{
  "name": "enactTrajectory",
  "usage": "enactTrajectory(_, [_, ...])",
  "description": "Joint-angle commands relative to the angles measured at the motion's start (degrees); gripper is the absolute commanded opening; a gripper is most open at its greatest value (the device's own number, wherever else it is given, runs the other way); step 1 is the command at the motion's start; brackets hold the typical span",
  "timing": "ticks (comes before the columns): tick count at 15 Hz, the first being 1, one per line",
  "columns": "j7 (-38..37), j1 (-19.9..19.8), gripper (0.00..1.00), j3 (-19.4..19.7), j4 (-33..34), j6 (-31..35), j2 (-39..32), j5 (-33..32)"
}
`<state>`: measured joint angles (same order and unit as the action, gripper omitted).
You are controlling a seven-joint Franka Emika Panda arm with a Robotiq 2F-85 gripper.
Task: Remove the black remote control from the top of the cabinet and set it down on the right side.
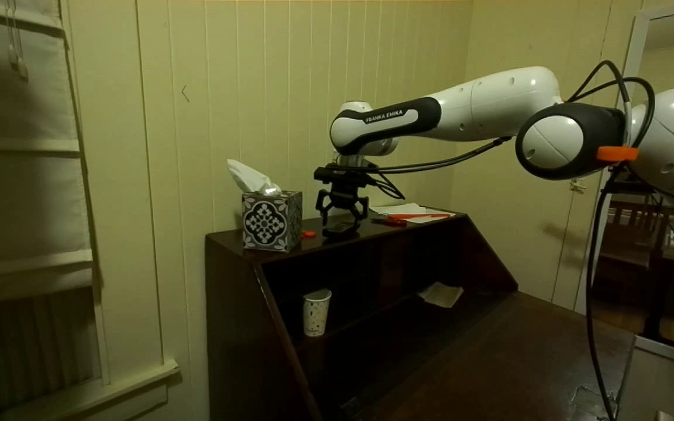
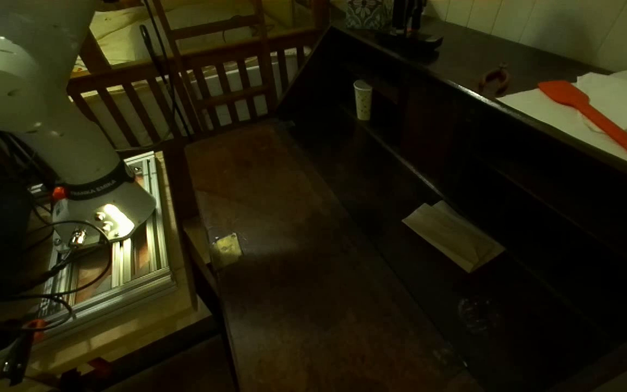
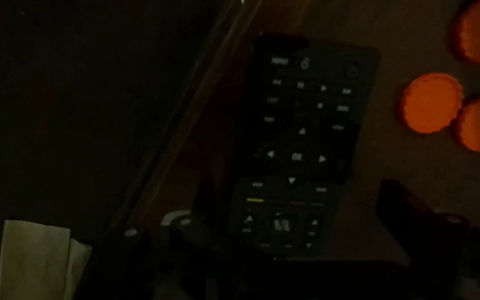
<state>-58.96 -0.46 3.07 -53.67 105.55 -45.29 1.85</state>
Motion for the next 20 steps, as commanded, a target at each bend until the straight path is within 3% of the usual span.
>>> enactTrajectory(1, [-1.01,-0.26,0.72,-0.48,3.77,-2.22,-2.21,1.06])
enactTrajectory(6, [-2.07,0.42,0.36,0.06,3.52,-3.20,-1.05,0.22])
enactTrajectory(9, [-2.56,0.49,0.36,-0.15,1.16,-3.99,1.87,0.61])
enactTrajectory(12, [-4.10,0.59,0.36,0.35,-5.56,-2.26,8.22,0.42])
enactTrajectory(20, [-19.07,-2.80,0.36,4.73,-26.02,7.27,24.00,1.99])
